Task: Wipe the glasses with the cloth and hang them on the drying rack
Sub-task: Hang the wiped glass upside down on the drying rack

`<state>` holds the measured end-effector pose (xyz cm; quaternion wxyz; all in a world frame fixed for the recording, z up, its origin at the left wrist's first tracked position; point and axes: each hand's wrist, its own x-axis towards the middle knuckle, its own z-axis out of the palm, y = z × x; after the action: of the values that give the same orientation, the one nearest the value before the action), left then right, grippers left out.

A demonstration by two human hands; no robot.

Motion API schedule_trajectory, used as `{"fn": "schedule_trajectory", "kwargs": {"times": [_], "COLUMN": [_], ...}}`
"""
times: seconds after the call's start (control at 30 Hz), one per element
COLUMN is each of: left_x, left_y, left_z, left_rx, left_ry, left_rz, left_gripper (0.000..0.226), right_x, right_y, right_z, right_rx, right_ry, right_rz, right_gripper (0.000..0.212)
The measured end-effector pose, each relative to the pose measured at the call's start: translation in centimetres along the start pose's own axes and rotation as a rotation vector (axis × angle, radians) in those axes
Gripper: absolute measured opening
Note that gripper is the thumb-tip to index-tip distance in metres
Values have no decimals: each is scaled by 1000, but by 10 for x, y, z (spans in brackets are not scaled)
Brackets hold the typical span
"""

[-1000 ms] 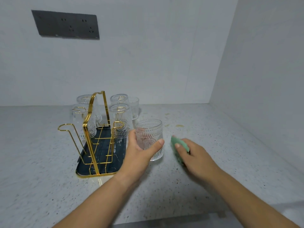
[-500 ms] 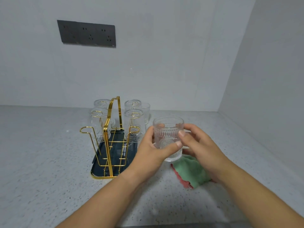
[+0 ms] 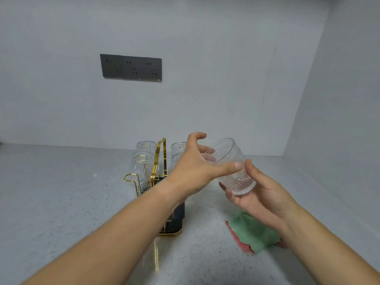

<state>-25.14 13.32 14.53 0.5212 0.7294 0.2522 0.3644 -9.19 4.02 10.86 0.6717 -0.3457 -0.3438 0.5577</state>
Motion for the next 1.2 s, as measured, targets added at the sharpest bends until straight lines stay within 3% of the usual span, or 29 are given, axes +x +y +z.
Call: {"fn": "schedule_trajectory", "kwargs": {"times": [0.03,0.1,0.27,0.4,0.7,0.93,1.2], "left_x": [3,9,18,20,13,-19,-42], "left_y": [3,9,17,29,42,-8,-63], "left_z": [-6,-15,-25,-34,-114,-175,-194], "left_rx": [81,251,507,584,343,86,1], "left_ry": [-31,-126,-245,-210,18,168,149], "left_rz": [5,1,7,75,75,-20,-71], "left_gripper": [103,104,76,62,70,54,78], "right_x": [1,4,16,25,77,114,120], "right_y": [-5,-14,-37,-50,-50,-10,21], "right_z": [1,3,22,39,121,167,176], "right_rx": [-75,-281,-621,-771,-793,-1050,-1291], "right_ry": [32,114,265,298,167,3,-131], "right_rz": [19,26,-10,-125,-321,-300,-257], "right_gripper": [92,77,34,31,70,65,55]}}
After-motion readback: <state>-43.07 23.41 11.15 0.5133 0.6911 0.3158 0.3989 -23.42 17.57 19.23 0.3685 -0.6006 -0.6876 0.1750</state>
